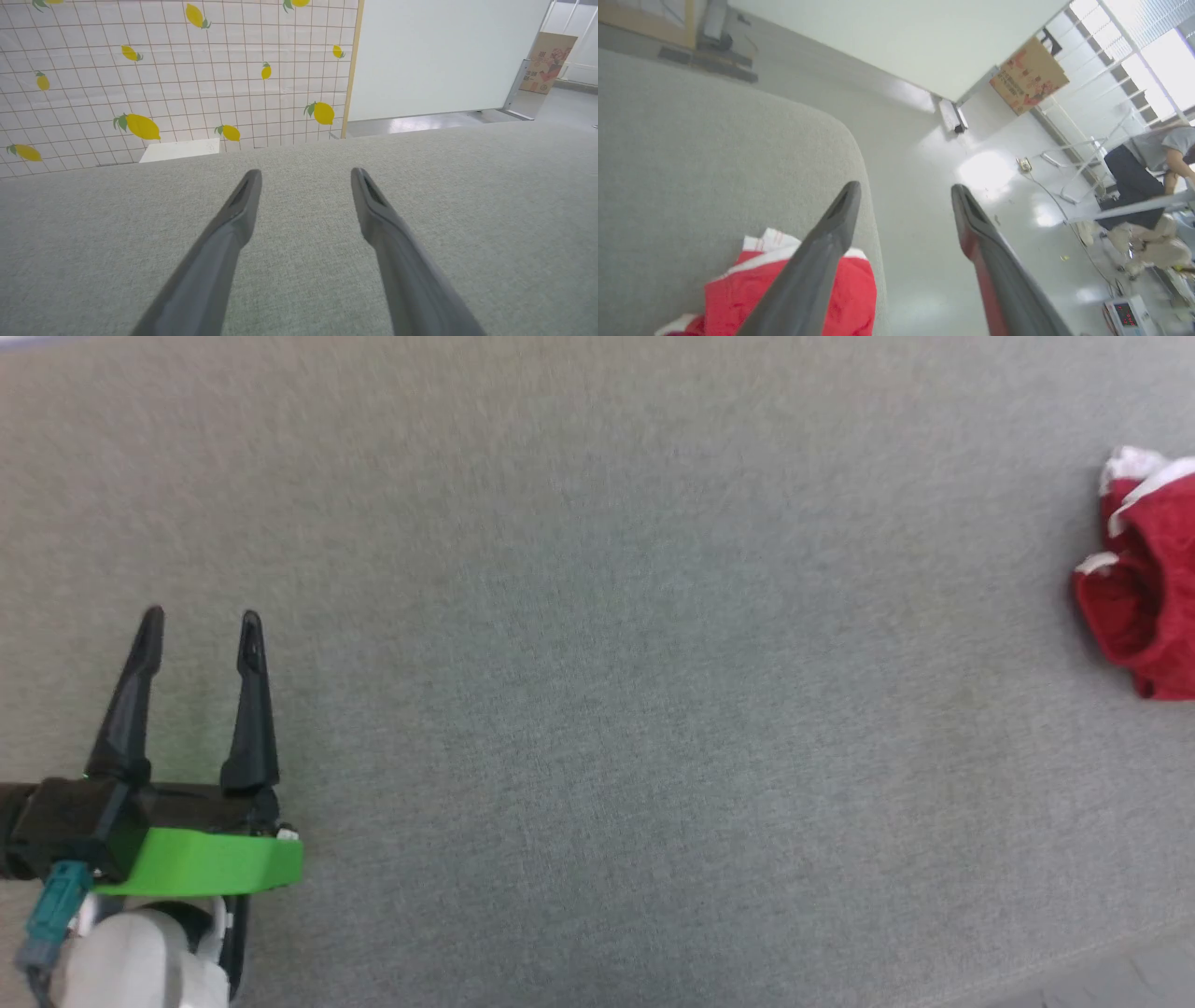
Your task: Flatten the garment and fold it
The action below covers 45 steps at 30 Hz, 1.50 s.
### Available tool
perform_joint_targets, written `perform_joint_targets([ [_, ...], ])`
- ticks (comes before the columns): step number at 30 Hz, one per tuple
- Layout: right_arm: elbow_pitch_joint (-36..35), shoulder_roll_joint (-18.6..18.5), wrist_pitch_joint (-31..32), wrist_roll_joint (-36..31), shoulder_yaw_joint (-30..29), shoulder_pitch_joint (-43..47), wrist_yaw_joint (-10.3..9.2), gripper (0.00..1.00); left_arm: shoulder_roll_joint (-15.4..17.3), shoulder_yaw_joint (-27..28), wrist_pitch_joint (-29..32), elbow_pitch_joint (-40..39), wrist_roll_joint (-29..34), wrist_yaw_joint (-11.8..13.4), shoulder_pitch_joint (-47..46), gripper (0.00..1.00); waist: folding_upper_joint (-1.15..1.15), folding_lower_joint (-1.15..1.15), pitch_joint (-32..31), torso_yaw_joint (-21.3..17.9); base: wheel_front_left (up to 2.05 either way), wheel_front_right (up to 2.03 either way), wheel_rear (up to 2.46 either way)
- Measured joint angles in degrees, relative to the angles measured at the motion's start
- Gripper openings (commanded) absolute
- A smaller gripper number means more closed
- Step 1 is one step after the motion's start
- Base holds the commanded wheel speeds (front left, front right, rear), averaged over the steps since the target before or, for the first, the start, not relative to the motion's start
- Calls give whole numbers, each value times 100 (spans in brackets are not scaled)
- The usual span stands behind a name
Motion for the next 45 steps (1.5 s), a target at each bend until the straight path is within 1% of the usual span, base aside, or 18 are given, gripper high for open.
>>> perform_joint_targets([
  [2,-337,38,-212,303,230,-120,0,100,-82,-16,-1,101,-15,1,5,100,0,0,-217,19,0,0,0],
  [5,-789,274,-348,789,543,-221,0,100,-203,-30,-9,220,-15,43,19,100,0,-1,-540,62,0,0,0],
  [7,-1034,557,-394,1224,621,-227,-1,100,-301,-12,-8,275,-16,64,26,100,0,-1,-753,100,0,0,0],
  [8,-1185,627,-437,1229,751,-226,1,100,-349,7,-9,299,-16,96,28,100,0,-1,-868,126,0,0,0],
  [10,-1416,935,-567,1298,701,-225,0,100,-442,70,-9,365,-15,167,40,100,0,-1,-1074,180,0,0,0],
  [13,-1702,1551,-716,1200,571,-65,-3,100,-528,207,-25,441,-14,281,127,100,0,-1,-1376,277,0,0,0],
  [16,-2020,2458,-985,1035,325,420,-2,100,-615,331,-30,513,-15,371,238,100,0,-1,-1663,398,0,0,0],
  [19,-2287,3196,-1206,860,236,945,-3,100,-690,370,-32,584,-27,401,287,100,0,-1,-1866,560,0,0,0],
  [22,-2409,3591,-1433,790,297,1421,0,100,-757,355,-31,730,-52,441,286,100,0,-1,-1989,752,0,0,0],
  [24,-2428,3693,-1667,714,278,1731,-3,100,-814,352,-32,810,-103,503,285,100,0,-1,-2065,901,0,0,0],
  [26,-2408,3740,-1916,487,229,1990,-3,100,-844,339,-31,944,-181,543,281,100,0,-1,-2133,1034,0,0,0],
  [28,-2371,3765,-2142,435,191,2245,-3,100,-866,314,-32,1051,-208,566,281,100,0,-1,-2195,1143,0,0,0],
  [32,-2073,3772,-2525,647,79,2776,-3,100,-914,189,-32,1229,-221,620,279,100,0,-1,-2316,1325,0,0,0],
  [36,-1780,3774,-2662,788,76,3178,-3,100,-966,78,-32,1327,-204,664,279,100,0,-1,-2411,1443,0,0,0],
  [45,-1408,3773,-2744,779,171,3745,-3,100,-1022,-257,-32,1501,-140,747,289,100,0,-1,-2459,1560,0,0,0],
])
